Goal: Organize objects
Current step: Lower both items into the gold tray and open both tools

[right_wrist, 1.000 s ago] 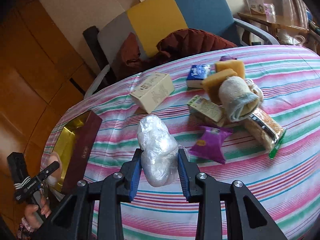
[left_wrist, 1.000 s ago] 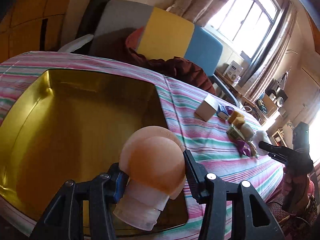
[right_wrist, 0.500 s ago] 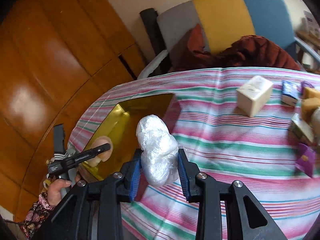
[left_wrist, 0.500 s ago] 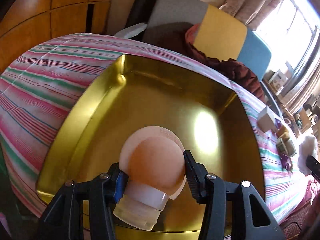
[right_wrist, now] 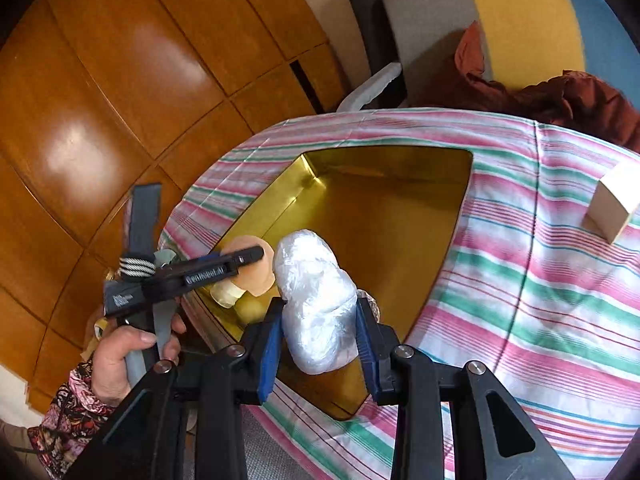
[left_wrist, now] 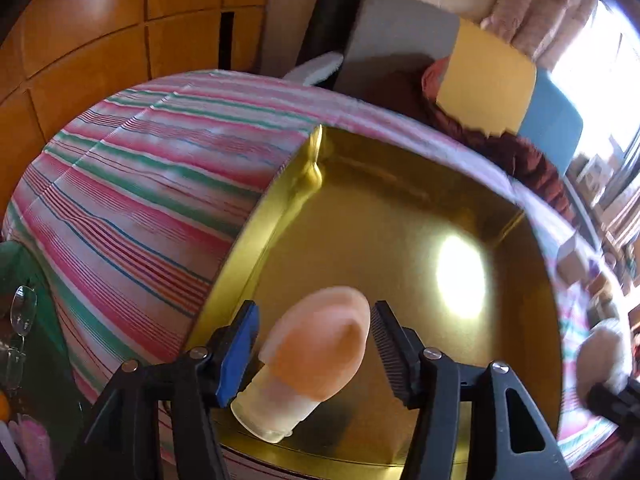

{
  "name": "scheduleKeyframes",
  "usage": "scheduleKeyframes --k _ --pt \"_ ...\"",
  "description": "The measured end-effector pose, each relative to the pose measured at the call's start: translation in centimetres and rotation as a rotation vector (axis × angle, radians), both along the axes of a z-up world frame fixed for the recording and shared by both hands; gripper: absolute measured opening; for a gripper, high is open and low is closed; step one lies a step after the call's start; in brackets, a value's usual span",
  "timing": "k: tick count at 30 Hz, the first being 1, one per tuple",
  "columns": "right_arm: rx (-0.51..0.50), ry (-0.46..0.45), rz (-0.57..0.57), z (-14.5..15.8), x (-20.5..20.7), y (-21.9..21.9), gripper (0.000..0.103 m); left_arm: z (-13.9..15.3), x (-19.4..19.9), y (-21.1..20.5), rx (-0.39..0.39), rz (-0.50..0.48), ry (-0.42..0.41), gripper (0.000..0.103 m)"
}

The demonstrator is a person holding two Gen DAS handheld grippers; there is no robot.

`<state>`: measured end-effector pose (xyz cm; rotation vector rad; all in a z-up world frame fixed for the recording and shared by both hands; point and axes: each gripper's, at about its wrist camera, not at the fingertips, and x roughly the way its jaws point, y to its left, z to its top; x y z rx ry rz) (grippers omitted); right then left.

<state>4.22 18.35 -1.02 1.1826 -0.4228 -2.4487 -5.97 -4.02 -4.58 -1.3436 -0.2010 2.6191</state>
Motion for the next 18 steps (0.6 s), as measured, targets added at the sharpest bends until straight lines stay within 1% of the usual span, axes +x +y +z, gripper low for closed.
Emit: scheduleKeyframes --k 4,6,8,11,15,18 --pt "0.016 -0.041 0.028 -1.3 -1.0 -1.7 0.035 1.9 0.6 -2.5 0.144 0.11 0.055 0.059" --pt "0.024 -0.059 0.043 -2.1 -1.7 -2.7 0.035 2.6 0.8 -3.7 0.181 0.172 0.08 0.06" --pt "0.032 -0.074 0.058 -2.8 -2.4 -3.8 0.035 3.1 1.3 -4.3 0.202 0.217 0.099 0.06" --pt "0.04 -0.09 0.083 -3.5 -3.6 -5.7 0.035 3.9 1.7 -4.8 0.222 0.253 0.122 0.061" --pt "0.067 -0.104 0.102 -4.5 -5.0 -8.0 0.035 4.6 1.7 -4.9 0.233 0.261 0.148 0.061" --pt "0.077 -0.129 0.096 -5.5 -5.9 -9.0 0.037 4.8 1.8 -4.5 0.236 0.249 0.151 0.061"
